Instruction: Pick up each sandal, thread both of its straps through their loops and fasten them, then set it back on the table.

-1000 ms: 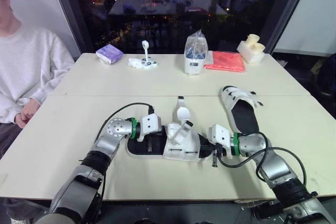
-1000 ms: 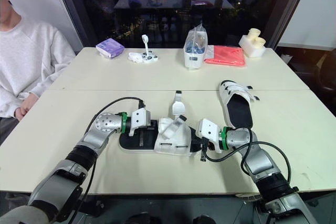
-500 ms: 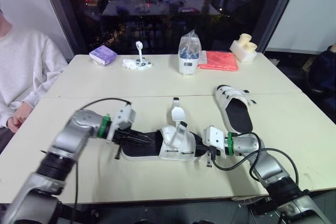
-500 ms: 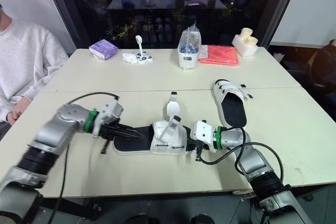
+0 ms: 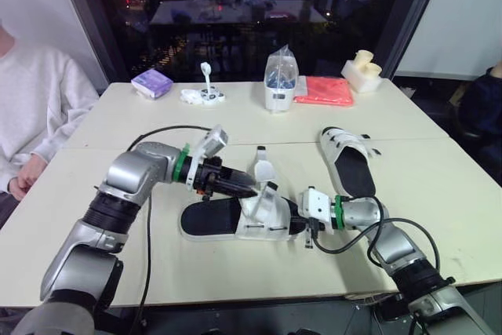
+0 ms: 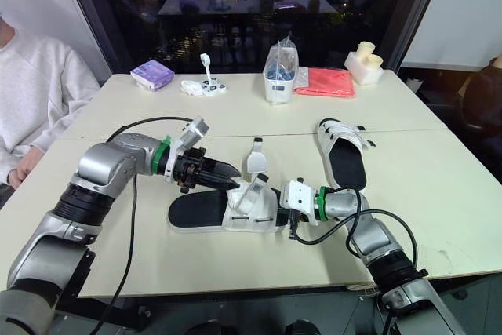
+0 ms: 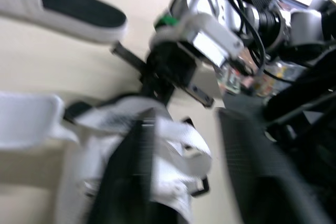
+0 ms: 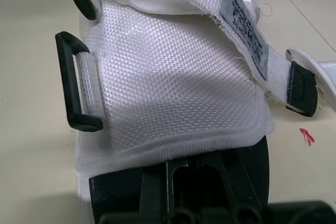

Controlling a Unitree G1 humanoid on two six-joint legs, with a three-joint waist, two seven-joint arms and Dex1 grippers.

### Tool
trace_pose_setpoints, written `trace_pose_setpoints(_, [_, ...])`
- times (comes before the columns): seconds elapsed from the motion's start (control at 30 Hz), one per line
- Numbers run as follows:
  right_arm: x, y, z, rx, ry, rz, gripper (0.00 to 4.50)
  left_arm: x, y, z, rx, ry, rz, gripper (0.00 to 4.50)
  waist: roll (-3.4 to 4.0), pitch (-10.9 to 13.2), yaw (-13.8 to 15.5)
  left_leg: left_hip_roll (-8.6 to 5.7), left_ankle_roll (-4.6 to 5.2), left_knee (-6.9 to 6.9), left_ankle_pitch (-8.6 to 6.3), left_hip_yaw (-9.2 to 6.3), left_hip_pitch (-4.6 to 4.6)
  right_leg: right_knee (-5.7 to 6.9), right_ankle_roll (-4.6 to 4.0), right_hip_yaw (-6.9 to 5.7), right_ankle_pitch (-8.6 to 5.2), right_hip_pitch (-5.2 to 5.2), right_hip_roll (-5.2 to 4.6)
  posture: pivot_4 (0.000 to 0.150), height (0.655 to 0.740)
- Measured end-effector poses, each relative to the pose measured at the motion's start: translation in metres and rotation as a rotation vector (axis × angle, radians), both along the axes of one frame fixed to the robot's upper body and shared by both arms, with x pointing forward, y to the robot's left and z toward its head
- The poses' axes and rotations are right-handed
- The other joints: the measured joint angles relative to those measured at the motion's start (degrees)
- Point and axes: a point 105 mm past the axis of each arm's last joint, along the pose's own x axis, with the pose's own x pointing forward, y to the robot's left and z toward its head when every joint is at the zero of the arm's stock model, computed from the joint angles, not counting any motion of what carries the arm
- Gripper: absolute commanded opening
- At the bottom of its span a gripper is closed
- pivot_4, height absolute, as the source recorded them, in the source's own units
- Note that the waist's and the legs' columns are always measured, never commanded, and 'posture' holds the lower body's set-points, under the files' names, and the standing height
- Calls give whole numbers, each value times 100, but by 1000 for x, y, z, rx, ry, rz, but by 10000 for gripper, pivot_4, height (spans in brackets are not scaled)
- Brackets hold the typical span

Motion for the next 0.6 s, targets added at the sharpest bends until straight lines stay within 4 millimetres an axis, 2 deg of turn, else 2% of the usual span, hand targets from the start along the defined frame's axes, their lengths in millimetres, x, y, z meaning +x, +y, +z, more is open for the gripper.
trace_pose_setpoints(0.03, [0,0,0,0,-1,-2,0,-1,1,-1,9,15,-3,39140,0,0,-1,0,0,0,0,0,0,-1,0,0,0,0,-1,1500,7400])
trace_pose_setpoints(0.27, [0,0,0,2,-4,-6,0,-17,10,-5,89,104,-52,39140,0,0,5,0,-2,-2,-2,-5,3,-1,-5,3,-2,-2,-5,1500,7400])
trace_pose_setpoints(0.6, [2,-1,1,-4,-16,-9,0,-23,-6,-19,117,203,-57,39140,0,0,16,0,-2,-3,-1,-6,3,-1,-6,3,-2,-1,-5,1500,7400])
